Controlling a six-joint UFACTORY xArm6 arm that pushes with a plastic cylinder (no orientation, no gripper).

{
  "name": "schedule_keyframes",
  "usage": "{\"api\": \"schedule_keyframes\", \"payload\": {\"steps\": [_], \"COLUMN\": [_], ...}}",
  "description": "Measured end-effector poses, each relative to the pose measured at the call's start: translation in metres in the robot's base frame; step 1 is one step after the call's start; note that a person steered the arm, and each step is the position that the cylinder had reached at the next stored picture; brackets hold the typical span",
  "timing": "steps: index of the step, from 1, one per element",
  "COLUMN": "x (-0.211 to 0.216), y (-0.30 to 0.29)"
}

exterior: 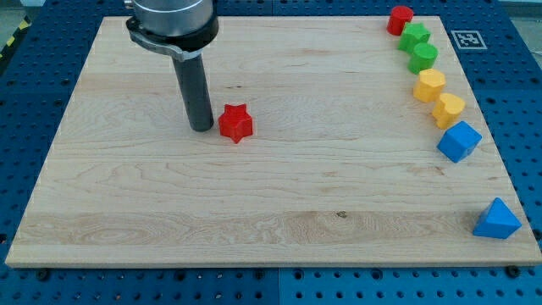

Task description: Move the red star towards the top left

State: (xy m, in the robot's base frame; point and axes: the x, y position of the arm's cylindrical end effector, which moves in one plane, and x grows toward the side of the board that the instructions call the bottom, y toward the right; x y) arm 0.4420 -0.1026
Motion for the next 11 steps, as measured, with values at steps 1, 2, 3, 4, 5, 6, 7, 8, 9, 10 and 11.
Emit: {"api": "schedule_keyframes", "payload": {"steps": [1,2,3,4,5,6,7,8,9,10,11], "x": [0.043,0.044,0.027,0.008,-0.017,-0.027,-0.019,-0.023,-0.056,-0.081,-0.076], "y": [-0.001,0.046,0.062,0.032,0.020,0.022,0.044,0.067,0.068,0.052,0.041]}}
